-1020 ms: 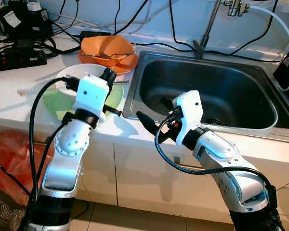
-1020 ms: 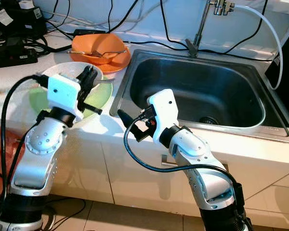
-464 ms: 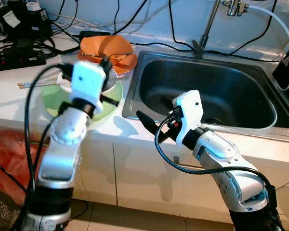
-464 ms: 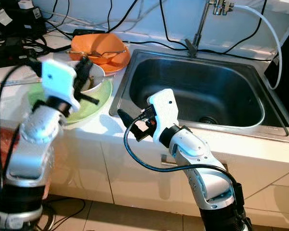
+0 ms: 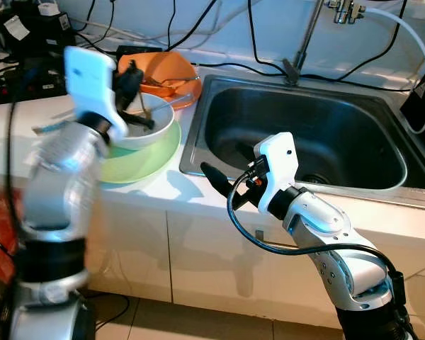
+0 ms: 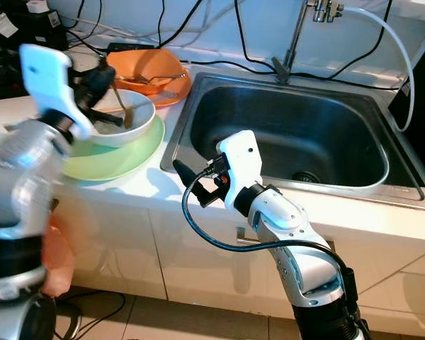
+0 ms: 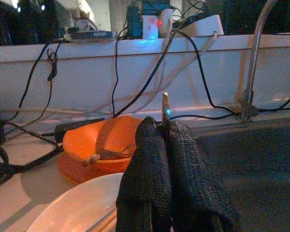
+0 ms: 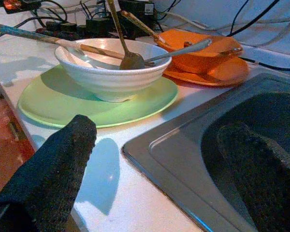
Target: Kitchen organization
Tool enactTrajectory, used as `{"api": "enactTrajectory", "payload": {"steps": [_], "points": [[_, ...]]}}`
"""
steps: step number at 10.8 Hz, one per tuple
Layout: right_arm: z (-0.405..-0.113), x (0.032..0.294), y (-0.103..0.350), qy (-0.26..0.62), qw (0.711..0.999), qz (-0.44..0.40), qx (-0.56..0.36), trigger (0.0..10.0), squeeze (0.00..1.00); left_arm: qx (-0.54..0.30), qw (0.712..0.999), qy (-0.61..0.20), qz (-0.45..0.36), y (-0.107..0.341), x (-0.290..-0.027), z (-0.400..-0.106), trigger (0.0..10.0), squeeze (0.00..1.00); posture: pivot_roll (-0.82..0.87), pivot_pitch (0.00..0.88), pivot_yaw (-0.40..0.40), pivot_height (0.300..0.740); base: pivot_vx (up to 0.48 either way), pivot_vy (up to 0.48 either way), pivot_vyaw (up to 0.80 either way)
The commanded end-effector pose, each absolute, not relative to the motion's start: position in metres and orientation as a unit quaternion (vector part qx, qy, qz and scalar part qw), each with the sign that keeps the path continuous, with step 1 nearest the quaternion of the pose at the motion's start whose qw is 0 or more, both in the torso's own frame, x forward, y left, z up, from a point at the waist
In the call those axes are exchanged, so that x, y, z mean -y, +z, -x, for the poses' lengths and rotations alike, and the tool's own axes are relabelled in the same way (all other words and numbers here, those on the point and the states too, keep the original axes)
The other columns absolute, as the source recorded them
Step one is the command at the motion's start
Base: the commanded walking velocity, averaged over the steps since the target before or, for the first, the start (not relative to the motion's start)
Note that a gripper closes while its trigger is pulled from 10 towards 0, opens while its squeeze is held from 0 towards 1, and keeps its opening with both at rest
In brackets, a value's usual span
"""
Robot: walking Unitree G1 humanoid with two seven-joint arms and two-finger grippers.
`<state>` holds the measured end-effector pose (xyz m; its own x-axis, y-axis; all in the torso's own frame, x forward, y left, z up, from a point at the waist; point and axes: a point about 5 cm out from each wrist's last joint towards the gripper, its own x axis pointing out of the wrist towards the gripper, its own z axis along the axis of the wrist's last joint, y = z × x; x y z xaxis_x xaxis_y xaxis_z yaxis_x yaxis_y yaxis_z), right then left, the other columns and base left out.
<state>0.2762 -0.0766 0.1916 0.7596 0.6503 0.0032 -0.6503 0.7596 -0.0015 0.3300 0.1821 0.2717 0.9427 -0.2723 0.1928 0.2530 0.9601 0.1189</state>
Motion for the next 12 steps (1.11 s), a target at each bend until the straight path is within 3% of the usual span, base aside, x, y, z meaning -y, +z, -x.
{"api": "enactTrajectory", "payload": {"steps": [1,4,9,12], "points": [[-0.279,0.081,0.193,0.337,0.942,0.002,0.007,10.0,0.00,0.078,0.983,-0.159,-0.037,0.269,-0.179,-0.333,0.0,0.00,0.08,0.017,-0.068,0.740,0.000,0.000,0.00],[-0.279,0.080,0.192,0.337,0.942,0.001,0.006,10.0,0.00,0.060,0.979,-0.192,-0.013,0.279,-0.184,-0.332,0.0,0.00,0.08,0.025,-0.069,0.740,0.000,0.000,0.00],[-0.276,0.080,0.190,0.336,0.942,0.001,0.003,10.0,0.00,0.071,0.939,-0.287,0.173,0.305,-0.180,-0.325,0.0,0.00,0.08,0.033,-0.067,0.740,0.000,0.000,0.00],[-0.276,0.080,0.189,0.336,0.942,0.000,-0.001,10.0,0.00,0.069,0.937,-0.287,0.186,0.310,-0.184,-0.324,0.0,0.00,0.08,0.038,-0.070,0.740,0.000,0.000,0.00]]}}
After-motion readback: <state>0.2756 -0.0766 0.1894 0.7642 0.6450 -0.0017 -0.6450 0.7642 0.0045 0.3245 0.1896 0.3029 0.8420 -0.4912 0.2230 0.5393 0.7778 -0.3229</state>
